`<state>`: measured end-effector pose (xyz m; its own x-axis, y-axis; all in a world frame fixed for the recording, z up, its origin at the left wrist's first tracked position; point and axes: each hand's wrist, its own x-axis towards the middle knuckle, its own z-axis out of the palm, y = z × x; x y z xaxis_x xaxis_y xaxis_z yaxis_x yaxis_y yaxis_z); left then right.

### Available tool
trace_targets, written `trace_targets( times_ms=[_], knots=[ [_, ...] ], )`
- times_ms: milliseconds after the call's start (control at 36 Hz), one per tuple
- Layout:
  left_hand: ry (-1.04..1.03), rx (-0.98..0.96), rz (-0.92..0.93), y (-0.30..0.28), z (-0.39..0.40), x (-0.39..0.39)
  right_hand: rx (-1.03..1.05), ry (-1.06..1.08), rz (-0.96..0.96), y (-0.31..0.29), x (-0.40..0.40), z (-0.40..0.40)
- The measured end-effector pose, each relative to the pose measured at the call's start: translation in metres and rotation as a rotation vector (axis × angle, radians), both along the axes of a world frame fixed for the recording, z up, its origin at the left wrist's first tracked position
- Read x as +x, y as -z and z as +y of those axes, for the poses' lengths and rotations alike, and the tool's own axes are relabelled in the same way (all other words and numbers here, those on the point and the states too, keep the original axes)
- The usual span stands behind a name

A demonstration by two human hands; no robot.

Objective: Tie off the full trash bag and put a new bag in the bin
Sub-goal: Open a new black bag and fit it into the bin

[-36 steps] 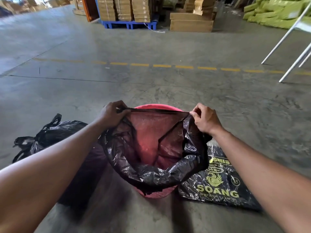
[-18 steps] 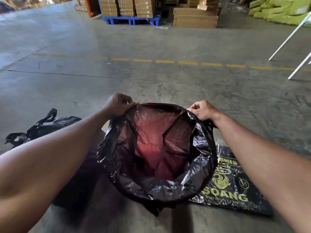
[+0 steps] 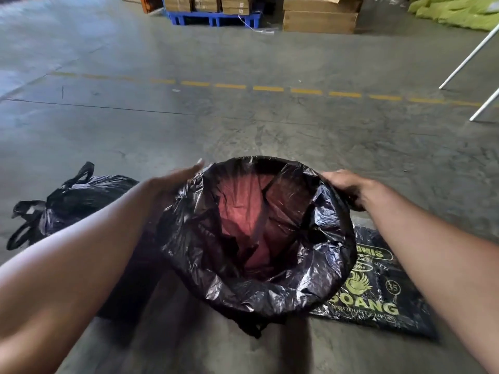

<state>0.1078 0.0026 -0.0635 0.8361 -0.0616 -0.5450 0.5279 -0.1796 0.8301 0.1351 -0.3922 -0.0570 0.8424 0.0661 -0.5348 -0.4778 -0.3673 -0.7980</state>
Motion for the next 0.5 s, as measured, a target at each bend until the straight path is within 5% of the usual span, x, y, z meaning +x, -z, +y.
trace_targets(
  times_ms=[139, 222, 361, 500],
  knots=[
    [0.106, -0.254, 0.17, 0.004, 0.033, -0.035, 0.437, -0.005, 0.139, 0.009, -0.038, -0.035],
    [-0.017, -0.239, 0.021, 0.013, 0.033, -0.061, 0.507, 0.103, 0.094, 0.016, -0.061, -0.046],
    [-0.253, -0.128, -0.193, 0.037, 0.034, -0.076, 0.355, 0.267, 0.016, 0.033, -0.081, -0.036],
    [-0.251, 0.132, -0.258, 0.069, 0.036, -0.083, 0.172, 0.445, 0.017, 0.057, -0.095, -0.012]
  ],
)
